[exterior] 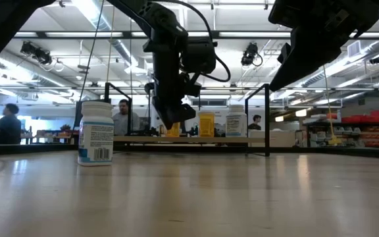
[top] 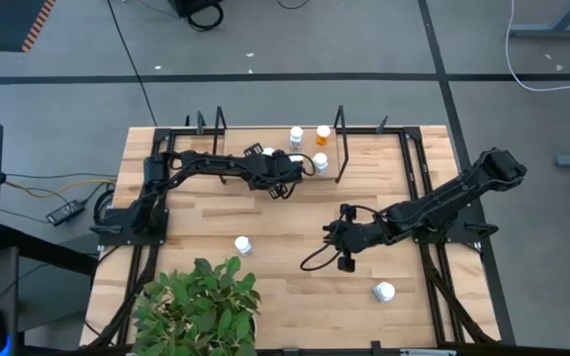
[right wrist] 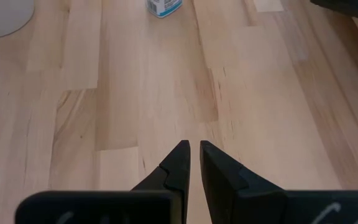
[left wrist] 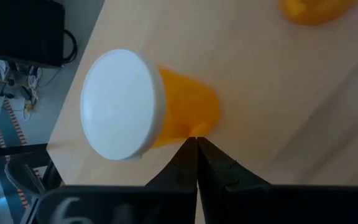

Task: Pick and place medicine bottles onto shelf by color
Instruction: Put the orange pill bottle on the shelf

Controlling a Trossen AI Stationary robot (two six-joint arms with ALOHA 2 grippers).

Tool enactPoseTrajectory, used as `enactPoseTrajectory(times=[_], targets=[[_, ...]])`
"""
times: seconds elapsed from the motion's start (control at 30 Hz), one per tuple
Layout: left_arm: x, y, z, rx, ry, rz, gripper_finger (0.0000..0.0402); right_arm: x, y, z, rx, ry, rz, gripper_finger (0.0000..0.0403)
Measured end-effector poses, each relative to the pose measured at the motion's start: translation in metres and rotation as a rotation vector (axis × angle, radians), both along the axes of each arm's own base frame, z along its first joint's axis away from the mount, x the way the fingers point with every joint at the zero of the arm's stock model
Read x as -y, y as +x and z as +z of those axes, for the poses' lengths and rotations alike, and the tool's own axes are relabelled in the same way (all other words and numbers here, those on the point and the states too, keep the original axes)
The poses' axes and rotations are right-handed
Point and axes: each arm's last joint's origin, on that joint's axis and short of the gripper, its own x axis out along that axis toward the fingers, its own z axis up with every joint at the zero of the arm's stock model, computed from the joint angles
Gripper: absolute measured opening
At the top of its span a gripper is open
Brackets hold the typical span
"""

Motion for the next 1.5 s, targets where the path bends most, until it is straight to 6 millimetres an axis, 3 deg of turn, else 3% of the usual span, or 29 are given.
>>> enactPoseTrajectory(times=[1.03, 1.37, 1.5], targets=[[-0.054, -0.007, 0.002, 0.145, 0.001, 0.151, 0.0004, 0.001, 0.0, 0.0, 0.007, -0.007, -0.022, 0.0045], [-0.054, -0.006, 0.003, 0.159, 0.013, 0.161, 0.0003, 0.001, 0.0, 0.0, 0.006, -0.007, -0.022, 0.0045], [-0.045, -0.003, 0.004, 0.158, 0.012, 0.144, 0.0006, 0.001, 0.0, 0.0, 0.006, -0.007, -0.022, 0.0045]])
